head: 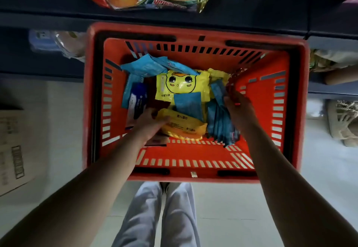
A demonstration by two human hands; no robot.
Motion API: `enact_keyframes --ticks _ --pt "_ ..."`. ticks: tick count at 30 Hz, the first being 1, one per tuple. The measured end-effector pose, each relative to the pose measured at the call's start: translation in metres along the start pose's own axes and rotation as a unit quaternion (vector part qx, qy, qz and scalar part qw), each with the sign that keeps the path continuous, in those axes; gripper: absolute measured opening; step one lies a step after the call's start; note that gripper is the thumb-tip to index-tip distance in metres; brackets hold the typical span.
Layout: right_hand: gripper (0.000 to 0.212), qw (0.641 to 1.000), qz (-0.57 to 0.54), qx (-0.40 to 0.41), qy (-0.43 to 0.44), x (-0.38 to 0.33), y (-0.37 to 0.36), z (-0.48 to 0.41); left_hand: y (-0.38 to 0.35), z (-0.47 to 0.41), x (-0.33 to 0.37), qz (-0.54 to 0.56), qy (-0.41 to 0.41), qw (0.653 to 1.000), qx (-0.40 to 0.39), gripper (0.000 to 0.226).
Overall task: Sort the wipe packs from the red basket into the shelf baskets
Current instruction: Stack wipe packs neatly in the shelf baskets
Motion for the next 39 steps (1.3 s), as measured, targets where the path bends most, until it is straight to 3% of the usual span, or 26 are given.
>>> enact_keyframes --ticks 4,7,10,13,17,20,22,27,30,36,39 --pt "0.047 0.998 0.020 -0.055 -0.036 -0.002 -0.001 -0.002 -0.001 0.008 0.003 -0.020 -0.017 0.999 -0.037 0.034" --pt "0.040 0.994 -0.031 -0.080 -0.065 -0.005 -0.001 -0.003 -0.005 0.012 0.009 -0.075 -0.051 0.995 -0.036 0.040" --pt "0.051 0.992 -0.059 -0.075 -0.077 -0.010 0.002 0.000 -0.006 0.024 0.022 -0.138 -0.085 0.987 -0.002 0.052" --pt "0.055 0.995 -0.062 -0.045 -0.067 -0.015 0.013 0.015 -0.005 0.050 0.042 -0.193 -0.173 0.966 0.029 0.054" --pt "0.045 0.982 -0.186 -0.028 -0.018 -0.041 0.053 0.064 0.007 0.113 0.073 -0.116 -0.228 0.964 0.070 0.064" --pt "0.037 0.968 -0.248 -0.039 0.000 -0.079 0.101 0.119 0.022 0.181 0.104 -0.036 -0.249 0.961 0.111 0.047" --pt "0.036 0.961 -0.270 -0.045 0.026 -0.116 0.136 0.157 0.032 0.230 0.128 0.003 -0.257 0.957 0.131 0.048" --pt "0.032 0.947 -0.278 -0.080 0.140 -0.227 0.221 0.248 0.058 0.340 0.185 0.085 -0.293 0.935 0.183 0.033" --pt "0.042 0.926 -0.327 -0.076 0.172 -0.275 0.258 0.291 0.079 0.391 0.216 0.125 -0.337 0.910 0.208 0.015" --pt "0.045 0.877 -0.403 -0.158 0.209 -0.351 0.275 0.342 0.127 0.458 0.264 0.230 -0.353 0.874 0.243 0.020" --pt "0.065 0.879 -0.416 -0.140 0.187 -0.398 0.263 0.357 0.162 0.480 0.285 0.253 -0.374 0.858 0.244 0.020"
Point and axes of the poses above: each hand's wrist, its own z-axis away from the middle knuckle, its own y-axis out of the back of the hand, x = y × z, the point moved 4 cm from there along -z, towards the middle knuckle, and after that the axes turned 5 degrees about z, right-handed, at the moved point
